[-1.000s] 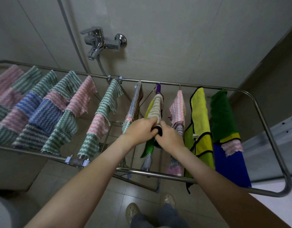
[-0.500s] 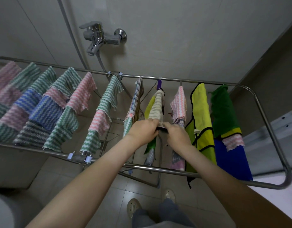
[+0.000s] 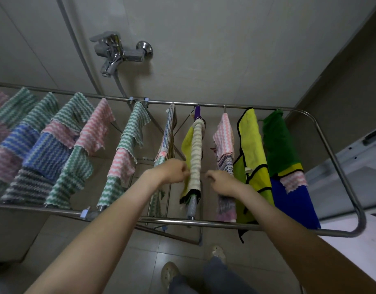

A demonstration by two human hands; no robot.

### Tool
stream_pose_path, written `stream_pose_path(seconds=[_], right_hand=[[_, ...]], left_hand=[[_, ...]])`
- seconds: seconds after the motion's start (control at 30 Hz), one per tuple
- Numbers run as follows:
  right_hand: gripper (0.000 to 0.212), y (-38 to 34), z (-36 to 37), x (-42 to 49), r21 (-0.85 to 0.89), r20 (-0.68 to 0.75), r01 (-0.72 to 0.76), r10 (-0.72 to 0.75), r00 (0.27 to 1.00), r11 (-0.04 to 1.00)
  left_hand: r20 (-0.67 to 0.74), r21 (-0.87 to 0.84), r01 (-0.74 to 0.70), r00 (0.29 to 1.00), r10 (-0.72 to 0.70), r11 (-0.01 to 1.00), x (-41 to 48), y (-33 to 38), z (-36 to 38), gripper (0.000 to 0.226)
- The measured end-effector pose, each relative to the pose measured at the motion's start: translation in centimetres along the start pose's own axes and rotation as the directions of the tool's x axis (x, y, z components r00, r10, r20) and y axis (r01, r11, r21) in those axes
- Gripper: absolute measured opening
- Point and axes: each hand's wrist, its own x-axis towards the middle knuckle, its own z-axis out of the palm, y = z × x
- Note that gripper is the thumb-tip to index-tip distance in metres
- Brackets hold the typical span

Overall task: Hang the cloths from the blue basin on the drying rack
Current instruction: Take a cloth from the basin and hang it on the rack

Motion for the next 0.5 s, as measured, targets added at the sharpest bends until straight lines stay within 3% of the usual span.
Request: stream_pose_path(seconds=[0.13,0.3,0.5], right_hand=[[0.04,0.6,-3.1,1.4,0.191,-0.191,0.013,0.024,0.981,0.982],[0.037,1.2,-7.4,6.2,0.438,-0.324,0.017,0.14,0.936,0.899],[0.031,1.4,-11.5,12.4,0.546,-0.288,0.075,0.103,0.952,0.835]], left_hand=[[-0.172,-0.123,0.037,0.983,-0.058,0.992,1.6,-0.9,-0.9,0.02],[-0.349,-0.361,0.04,0.921,-0.175,0.932,4.4,-1.4,-3.7,0.02],[-0.365,-0.534,0.015,0.898,-0.247,0.845,9.9,-0.9,-6.3,0.028]])
